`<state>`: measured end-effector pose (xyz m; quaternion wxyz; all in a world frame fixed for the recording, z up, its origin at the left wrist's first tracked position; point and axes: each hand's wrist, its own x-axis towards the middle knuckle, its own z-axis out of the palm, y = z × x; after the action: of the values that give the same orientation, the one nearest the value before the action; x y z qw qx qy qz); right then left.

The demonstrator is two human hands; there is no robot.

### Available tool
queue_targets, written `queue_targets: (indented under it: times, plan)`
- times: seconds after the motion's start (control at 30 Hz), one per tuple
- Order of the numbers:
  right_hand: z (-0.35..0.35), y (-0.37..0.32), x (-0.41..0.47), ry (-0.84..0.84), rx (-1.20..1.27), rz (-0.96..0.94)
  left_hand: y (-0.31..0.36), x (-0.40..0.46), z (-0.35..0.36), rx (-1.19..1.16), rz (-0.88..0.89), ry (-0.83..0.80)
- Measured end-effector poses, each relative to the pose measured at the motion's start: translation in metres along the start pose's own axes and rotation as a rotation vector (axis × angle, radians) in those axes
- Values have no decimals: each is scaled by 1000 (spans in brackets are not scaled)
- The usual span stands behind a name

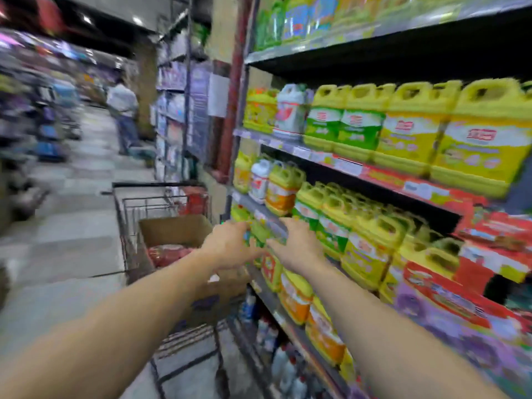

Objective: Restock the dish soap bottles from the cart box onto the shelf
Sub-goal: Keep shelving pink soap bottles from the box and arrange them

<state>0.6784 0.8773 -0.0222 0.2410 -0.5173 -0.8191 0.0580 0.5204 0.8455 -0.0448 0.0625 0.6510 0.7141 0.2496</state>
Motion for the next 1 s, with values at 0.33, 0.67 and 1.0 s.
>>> queue_targets:
  times: [0.33,0.67,1.0]
  plan:
    - [182,-67,118,-297,180,-111,-201,48,9,15,-423,-24]
    - [281,-43,260,-497,248,11,-312,188,52,-217,-619,-82]
    - [406,-29,350,-626,302,255,-431,314,109,-242,-638,-301]
